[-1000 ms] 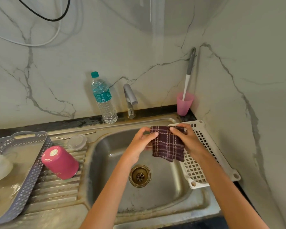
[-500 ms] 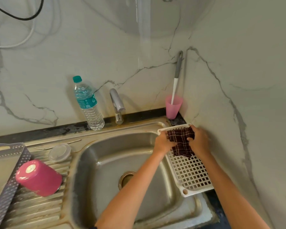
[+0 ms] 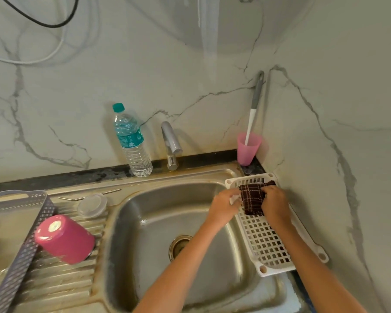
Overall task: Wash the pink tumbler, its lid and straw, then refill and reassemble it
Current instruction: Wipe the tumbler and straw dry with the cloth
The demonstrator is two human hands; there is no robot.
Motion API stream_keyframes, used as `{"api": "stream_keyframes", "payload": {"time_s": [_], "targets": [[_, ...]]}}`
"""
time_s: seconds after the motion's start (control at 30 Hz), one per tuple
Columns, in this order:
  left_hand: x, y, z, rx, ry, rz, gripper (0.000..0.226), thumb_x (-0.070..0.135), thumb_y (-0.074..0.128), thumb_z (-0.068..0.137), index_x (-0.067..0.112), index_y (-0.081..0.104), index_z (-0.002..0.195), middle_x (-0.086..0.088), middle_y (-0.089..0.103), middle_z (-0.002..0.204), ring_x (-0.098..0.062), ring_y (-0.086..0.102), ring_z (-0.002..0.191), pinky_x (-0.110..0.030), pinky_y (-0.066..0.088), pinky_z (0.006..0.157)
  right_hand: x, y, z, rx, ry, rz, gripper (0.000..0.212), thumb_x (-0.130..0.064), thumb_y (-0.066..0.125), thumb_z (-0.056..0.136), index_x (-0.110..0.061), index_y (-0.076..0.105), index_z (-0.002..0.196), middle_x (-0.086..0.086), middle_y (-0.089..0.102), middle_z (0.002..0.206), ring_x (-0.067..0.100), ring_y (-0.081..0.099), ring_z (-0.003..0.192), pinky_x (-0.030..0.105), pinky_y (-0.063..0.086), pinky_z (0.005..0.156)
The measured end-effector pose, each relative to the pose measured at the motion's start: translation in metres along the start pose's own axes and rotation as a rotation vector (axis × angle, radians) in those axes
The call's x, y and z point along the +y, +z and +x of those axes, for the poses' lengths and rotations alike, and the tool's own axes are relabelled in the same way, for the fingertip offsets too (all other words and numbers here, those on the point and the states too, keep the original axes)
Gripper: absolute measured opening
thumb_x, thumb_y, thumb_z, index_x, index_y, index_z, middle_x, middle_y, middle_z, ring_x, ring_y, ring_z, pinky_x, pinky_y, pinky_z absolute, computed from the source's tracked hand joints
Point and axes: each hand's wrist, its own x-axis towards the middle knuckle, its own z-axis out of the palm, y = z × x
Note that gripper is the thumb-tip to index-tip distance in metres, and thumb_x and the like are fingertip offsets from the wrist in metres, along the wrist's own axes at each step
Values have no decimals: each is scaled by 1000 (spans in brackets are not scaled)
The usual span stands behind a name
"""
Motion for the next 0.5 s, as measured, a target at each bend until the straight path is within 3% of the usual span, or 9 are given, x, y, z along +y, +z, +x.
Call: {"api": "stream_keyframes", "payload": {"time_s": [0.13,0.23,0.33,0.4,0.5], "targets": [[-59,-58,-28,420,-73,-171,20,7,61,94,14,65,112,5,66,100,-1,61,89,-18,49,82,-55,6,-19,18,-133,229,26,2,51,91,-5,67,110,10,65,112,22,58,108,30,44,100],[-98,-109,-40,662,-214,-253,20,9,65,92,13,58,111,2,62,97,-17,63,94,-9,45,74,-101,27,-34,-94,-311,255,27,1,52,90,-12,68,107,2,65,108,13,58,104,21,41,96],[-121,-157,-33,789,-321,-262,33,19,70,90,14,52,118,-2,59,112,-24,59,108,-28,48,90,-147,50,-34,-233,-335,307,31,-2,50,92,-15,66,115,0,63,116,11,57,108,17,40,96],[-131,-183,-21,790,-349,-244,57,24,75,86,11,46,133,-6,54,130,-24,53,120,-40,46,103,-179,59,-27,-287,-351,343,31,-1,48,93,-13,65,117,1,62,116,12,57,108,22,44,97],[-135,-214,6,758,-341,-237,93,30,83,76,12,28,149,-10,38,150,-28,40,136,-47,37,113,-216,65,-14,-276,-388,416,30,0,49,93,-12,66,115,2,63,114,12,59,105,23,47,97]]}}
